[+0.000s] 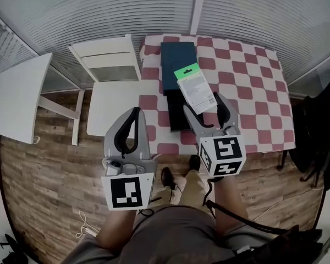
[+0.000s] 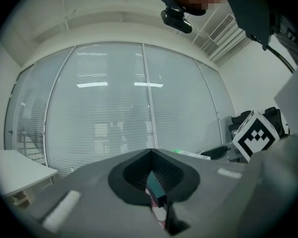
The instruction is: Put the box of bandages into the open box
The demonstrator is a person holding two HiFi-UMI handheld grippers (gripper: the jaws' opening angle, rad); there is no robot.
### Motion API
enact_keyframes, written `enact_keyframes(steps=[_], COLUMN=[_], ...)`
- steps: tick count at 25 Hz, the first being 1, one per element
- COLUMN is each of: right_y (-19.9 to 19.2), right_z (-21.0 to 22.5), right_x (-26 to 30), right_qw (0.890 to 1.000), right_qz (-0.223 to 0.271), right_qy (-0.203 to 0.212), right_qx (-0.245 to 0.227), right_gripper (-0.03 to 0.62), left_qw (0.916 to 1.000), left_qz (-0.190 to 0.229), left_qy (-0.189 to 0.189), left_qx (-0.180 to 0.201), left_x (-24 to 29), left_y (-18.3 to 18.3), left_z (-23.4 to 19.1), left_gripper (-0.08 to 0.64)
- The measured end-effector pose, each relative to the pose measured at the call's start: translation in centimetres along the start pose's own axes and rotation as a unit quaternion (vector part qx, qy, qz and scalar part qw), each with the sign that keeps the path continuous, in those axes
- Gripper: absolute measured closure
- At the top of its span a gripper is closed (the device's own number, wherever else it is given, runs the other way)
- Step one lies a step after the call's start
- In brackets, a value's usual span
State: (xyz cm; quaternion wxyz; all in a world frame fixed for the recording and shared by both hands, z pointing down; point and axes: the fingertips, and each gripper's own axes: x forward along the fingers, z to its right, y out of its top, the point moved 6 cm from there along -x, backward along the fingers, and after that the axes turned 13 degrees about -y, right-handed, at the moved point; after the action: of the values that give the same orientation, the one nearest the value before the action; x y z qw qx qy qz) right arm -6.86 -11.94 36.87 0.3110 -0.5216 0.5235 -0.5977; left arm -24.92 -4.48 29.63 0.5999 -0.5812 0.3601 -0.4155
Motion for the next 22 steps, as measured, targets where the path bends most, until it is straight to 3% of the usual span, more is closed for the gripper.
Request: enact_keyframes(steps=[10,22], right_y=[-8.0,-12.7], right_z=[-1.2,-2.0], right_x=[1.7,3.9], right_qw=[0.997,0.989], right_qz=[-0.076,-0.145], right_qy=[-0.013,-0.032], right_qx=[0.023,0.004], right_gripper=[0.209,0.209], left_qw=[0.9971,0.9940], left_qz=[-0.069,-0.095], left_qy=[-0.029,-0.041], left_qx=[-0.016,-0.037], left_x=[0.8,2.8], left_y=[-6.0,-9.1], left_z=[0.1,-1.1], left_gripper=[0.560,0.560])
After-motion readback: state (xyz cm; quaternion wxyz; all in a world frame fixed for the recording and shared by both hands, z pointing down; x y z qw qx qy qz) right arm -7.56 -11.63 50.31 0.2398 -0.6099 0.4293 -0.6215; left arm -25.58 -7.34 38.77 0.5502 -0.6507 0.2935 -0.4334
